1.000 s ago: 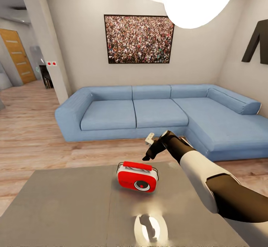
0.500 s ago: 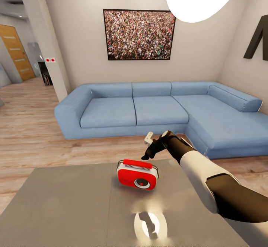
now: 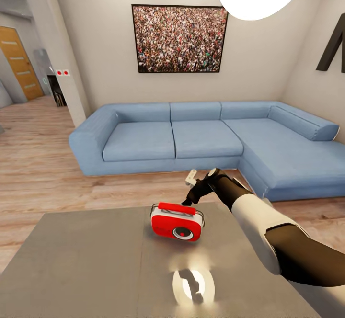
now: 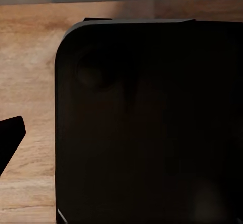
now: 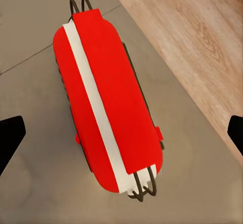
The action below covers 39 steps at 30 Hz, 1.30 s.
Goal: Turn on the radio receiver that's on the table in the living room.
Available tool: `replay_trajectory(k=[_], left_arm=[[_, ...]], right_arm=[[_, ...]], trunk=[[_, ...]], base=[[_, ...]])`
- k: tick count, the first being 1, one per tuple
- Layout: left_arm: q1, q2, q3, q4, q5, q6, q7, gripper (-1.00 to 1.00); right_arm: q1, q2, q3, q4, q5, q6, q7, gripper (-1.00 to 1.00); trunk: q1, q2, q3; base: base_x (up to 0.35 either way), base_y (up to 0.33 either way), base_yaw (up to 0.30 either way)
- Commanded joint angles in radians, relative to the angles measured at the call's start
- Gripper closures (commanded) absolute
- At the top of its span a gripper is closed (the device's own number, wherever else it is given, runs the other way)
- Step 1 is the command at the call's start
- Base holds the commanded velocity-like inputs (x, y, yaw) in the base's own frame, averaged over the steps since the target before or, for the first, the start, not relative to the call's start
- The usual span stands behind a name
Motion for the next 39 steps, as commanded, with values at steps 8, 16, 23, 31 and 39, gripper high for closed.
replay_trajectory(k=[8, 16, 23, 31, 39], left_arm=[[0.0, 0.0, 0.0, 0.0, 0.0, 0.0, 0.0, -1.0], [0.0, -0.001, 0.0, 0.0, 0.0, 0.0, 0.0, -1.0], [0.0, -0.001, 0.0, 0.0, 0.0, 0.0, 0.0, -1.0], [0.0, -0.002, 0.0, 0.0, 0.0, 0.0, 0.0, -1.0], [0.0, -0.002, 0.0, 0.0, 0.0, 0.0, 0.0, -1.0]], right_arm=[[0.0, 0.0, 0.0, 0.0, 0.0, 0.0, 0.0, -1.0], [0.0, 0.0, 0.0, 0.0, 0.0, -0.001, 0.0, -1.0], [0.0, 0.0, 0.0, 0.0, 0.0, -0.002, 0.0, -1.0], [0.0, 0.0, 0.0, 0.0, 0.0, -0.002, 0.0, -1.0], [0.0, 0.0, 0.0, 0.0, 0.0, -0.002, 0.0, -1.0]], trunk=[[0.0, 0.0, -0.013], [0.0, 0.0, -0.026], [0.0, 0.0, -0.037], [0.0, 0.0, -0.05], [0.0, 0.0, -0.063]], base=[[0.0, 0.0, 0.0], [0.0, 0.0, 0.0], [0.0, 0.0, 0.0], [0.0, 0.0, 0.0], [0.0, 0.0, 0.0]])
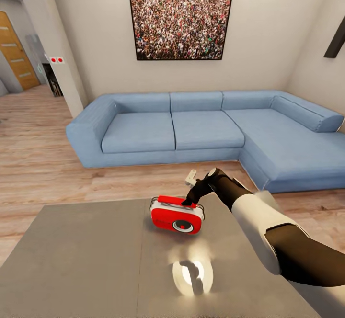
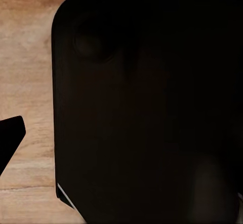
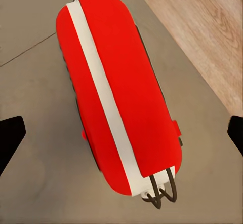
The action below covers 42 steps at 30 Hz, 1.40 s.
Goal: Turn on the radio receiver that's on the table in the living room.
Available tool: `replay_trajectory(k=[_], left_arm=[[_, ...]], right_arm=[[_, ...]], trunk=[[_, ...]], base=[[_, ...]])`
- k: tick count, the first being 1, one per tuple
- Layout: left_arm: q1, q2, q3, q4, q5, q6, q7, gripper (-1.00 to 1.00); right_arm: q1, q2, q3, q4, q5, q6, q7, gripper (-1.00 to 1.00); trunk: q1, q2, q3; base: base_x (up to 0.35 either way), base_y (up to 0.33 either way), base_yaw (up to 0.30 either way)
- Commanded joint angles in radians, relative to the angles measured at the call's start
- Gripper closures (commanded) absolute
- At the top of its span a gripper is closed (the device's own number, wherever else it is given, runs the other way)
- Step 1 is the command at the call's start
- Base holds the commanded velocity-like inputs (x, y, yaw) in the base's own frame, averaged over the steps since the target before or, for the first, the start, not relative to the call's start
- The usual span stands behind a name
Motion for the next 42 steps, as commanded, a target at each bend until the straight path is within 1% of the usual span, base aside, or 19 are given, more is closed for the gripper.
replay_trajectory(k=[1, 5, 14, 17, 19, 25, 42], left_arm=[[0.0, 0.0, 0.0, 0.0, 0.0, 0.0, 0.0, -1.0], [0.0, 0.0, 0.0, 0.0, 0.0, 0.0, 0.0, -1.0], [0.0, 0.001, 0.0, 0.0, 0.0, 0.0, 0.0, -1.0], [0.0, 0.001, 0.0, 0.0, 0.0, 0.0, 0.0, -1.0], [0.0, 0.001, 0.0, 0.0, 0.0, 0.0, 0.0, -1.0], [0.0, 0.002, 0.0, 0.0, 0.0, 0.0, 0.0, -1.0], [0.0, 0.0, 0.0, 0.0, 0.0, 0.0, 0.0, -1.0]], right_arm=[[0.0, 0.0, -0.001, 0.0, 0.0, 0.0, 0.0, -1.0], [0.0, -0.001, -0.001, 0.0, 0.001, 0.0, -0.001, -1.0], [0.0, -0.016, -0.002, 0.0, 0.001, 0.0, -0.006, -1.0], [0.0, -0.019, -0.002, 0.0, 0.001, 0.0, -0.032, -1.0], [0.0, -0.021, -0.002, 0.001, 0.001, -0.001, -0.064, -1.0], [0.0, -0.02, -0.002, 0.005, 0.001, -0.002, -0.09, -1.0], [0.0, -0.018, -0.002, 0.008, 0.0, -0.007, -0.093, -1.0]], trunk=[[0.0, 0.0, -0.002], [0.0, 0.0, -0.008], [0.0, 0.0, -0.023], [0.0, 0.0, -0.027], [0.0, 0.0, -0.031], [0.0, 0.0, -0.04], [0.0, 0.0, -0.068]], base=[[0.0, 0.0, 0.0], [0.0, 0.0, 0.0], [0.0, 0.0, 0.0], [0.0, 0.0, 0.0], [0.0, 0.0, 0.0], [0.0, 0.0, 0.0], [0.0, 0.0, 0.0]])
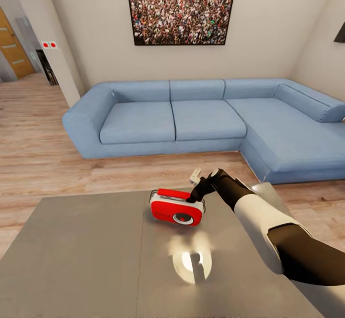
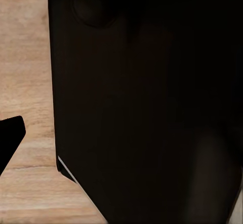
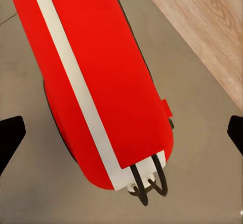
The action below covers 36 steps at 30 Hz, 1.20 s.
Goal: Turn on the radio receiver that's on the table in the living room.
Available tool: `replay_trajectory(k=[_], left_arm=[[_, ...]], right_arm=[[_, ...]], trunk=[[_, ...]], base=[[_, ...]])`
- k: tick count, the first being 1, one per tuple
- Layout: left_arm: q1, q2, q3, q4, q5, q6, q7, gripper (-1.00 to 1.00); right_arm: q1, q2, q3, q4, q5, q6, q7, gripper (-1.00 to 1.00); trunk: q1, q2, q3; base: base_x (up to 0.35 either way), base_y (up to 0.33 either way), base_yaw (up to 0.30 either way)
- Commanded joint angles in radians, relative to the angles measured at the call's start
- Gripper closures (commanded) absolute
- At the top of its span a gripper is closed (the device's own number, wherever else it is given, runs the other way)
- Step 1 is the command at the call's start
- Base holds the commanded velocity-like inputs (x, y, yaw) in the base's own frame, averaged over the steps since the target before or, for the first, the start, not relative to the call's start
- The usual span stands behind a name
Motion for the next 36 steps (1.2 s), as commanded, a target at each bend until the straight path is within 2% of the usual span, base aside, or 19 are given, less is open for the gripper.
replay_trajectory(k=[1, 26, 36], left_arm=[[0.0, 0.0, 0.0, 0.0, 0.0, 0.0, 0.0, -1.0], [0.0, 0.003, 0.0, 0.0, 0.0, -0.001, 0.0, -1.0], [0.0, 0.005, 0.0, 0.0, 0.0, -0.002, 0.0, -1.0]], right_arm=[[0.0, 0.0, 0.0, 0.0, 0.0, -0.001, 0.0, -1.0], [0.0, -0.001, 0.0, 0.002, 0.001, -0.024, -0.004, -1.0], [0.0, -0.006, 0.0, 0.002, 0.0, -0.024, -0.085, -1.0]], trunk=[[0.0, 0.0, -0.002], [0.0, 0.0, -0.042], [0.0, 0.0, -0.058]], base=[[0.0, 0.0, 0.0], [0.0, 0.0, 0.0], [0.0, 0.0, 0.0]])
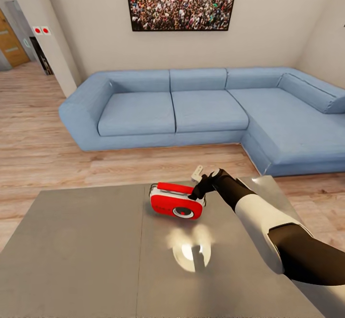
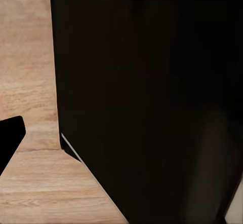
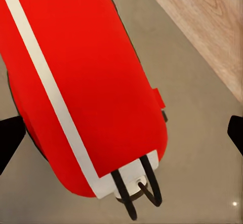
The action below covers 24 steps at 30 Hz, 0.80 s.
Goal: Turn on the radio receiver that's on the table in the living room.
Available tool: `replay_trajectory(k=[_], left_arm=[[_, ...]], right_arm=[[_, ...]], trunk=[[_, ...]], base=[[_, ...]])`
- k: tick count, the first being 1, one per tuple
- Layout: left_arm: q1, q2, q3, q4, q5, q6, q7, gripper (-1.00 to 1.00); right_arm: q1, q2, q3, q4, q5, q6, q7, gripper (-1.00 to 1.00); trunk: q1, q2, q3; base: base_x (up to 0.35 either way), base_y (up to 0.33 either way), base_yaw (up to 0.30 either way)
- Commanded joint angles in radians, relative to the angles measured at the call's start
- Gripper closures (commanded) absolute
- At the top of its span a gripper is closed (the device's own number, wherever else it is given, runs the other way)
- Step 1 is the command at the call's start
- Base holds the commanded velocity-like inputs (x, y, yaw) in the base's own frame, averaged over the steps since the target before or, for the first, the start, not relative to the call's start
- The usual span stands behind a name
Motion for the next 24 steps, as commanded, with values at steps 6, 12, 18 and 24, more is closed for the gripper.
replay_trajectory(k=[6, 12, 18, 24], left_arm=[[0.0, 0.0, 0.0, 0.0, 0.0, 0.0, 0.0, -1.0], [0.0, 0.0, 0.0, 0.0, 0.0, 0.0, 0.0, -1.0], [0.0, 0.0, 0.0, 0.0, 0.0, 0.0, 0.0, -1.0], [0.0, -0.001, 0.0, 0.0, 0.0, 0.0, 0.0, -1.0]], right_arm=[[0.0, 0.0, 0.0, 0.009, 0.001, 0.0, -0.008, -1.0], [0.0, 0.0, 0.0, 0.011, 0.0, -0.005, -0.008, -1.0], [0.0, 0.001, 0.0, 0.012, 0.0, -0.011, -0.007, -1.0], [0.0, 0.001, 0.0, 0.012, -0.001, -0.012, -0.008, -1.0]], trunk=[[0.0, 0.0, -0.01], [0.0, 0.0, -0.019], [0.0, 0.0, -0.029], [0.0, 0.0, -0.035]], base=[[0.0, 0.0, -0.013], [0.0, 0.0, -0.046], [0.0, 0.0, -0.059], [0.0, 0.0, -0.035]])
